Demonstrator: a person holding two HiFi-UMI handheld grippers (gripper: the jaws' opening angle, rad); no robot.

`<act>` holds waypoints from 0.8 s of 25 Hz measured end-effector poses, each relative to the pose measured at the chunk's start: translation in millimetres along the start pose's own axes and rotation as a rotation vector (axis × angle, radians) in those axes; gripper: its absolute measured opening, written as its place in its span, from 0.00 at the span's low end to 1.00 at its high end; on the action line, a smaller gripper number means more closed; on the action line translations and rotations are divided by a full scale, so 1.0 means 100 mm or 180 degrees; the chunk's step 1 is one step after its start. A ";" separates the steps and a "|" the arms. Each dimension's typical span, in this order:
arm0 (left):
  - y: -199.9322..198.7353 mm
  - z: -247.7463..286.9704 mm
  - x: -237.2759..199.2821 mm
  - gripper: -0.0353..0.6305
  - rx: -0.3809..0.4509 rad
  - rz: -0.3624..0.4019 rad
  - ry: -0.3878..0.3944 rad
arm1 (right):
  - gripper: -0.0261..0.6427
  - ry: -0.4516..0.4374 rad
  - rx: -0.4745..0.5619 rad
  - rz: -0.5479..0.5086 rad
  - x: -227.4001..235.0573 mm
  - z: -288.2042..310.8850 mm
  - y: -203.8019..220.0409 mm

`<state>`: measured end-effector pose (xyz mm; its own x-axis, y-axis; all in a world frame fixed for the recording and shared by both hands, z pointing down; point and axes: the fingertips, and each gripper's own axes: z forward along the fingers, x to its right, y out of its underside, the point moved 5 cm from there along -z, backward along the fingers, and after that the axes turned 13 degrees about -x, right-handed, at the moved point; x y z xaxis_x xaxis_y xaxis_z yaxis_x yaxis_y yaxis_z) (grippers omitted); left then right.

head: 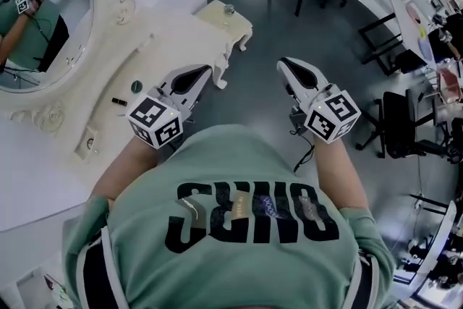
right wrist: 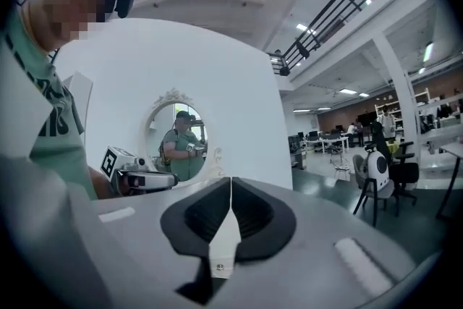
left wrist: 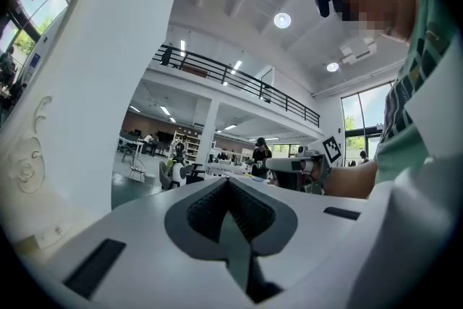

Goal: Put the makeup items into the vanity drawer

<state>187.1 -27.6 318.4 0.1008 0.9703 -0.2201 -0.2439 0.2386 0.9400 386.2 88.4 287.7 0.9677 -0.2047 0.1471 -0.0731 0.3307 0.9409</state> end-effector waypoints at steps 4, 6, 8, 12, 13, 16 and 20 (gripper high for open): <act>-0.08 0.08 0.04 0.06 -0.0018 0.0032 0.0033 | 0.05 0.0118 0.0122 0.0114 0.13 -0.19 0.03; -0.10 0.08 0.02 0.06 -0.0032 0.0033 0.0019 | 0.05 0.0129 0.0176 0.0137 0.17 -0.22 0.01; -0.10 0.09 0.00 0.06 -0.0044 0.0030 0.0000 | 0.05 0.0138 0.0217 0.0140 0.20 -0.22 -0.02; -0.11 0.08 -0.08 0.06 -0.0056 0.0018 -0.0039 | 0.05 0.0114 0.0199 0.0122 0.23 -0.12 -0.05; -0.12 0.07 -0.09 0.06 -0.0053 0.0011 -0.0052 | 0.05 0.0095 0.0185 0.0117 0.23 -0.10 -0.06; -0.13 0.04 -0.12 0.06 -0.0038 -0.0004 -0.0095 | 0.05 0.0037 0.0150 0.0115 0.25 -0.03 -0.07; -0.13 -0.03 -0.21 0.06 -0.0013 -0.0032 -0.0169 | 0.05 -0.0031 0.0111 0.0065 0.23 0.09 -0.13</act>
<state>185.5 -50.8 309.9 0.1542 0.9643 -0.2153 -0.2467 0.2486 0.9367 407.3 70.7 281.7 0.9635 -0.2072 0.1694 -0.1015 0.3025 0.9477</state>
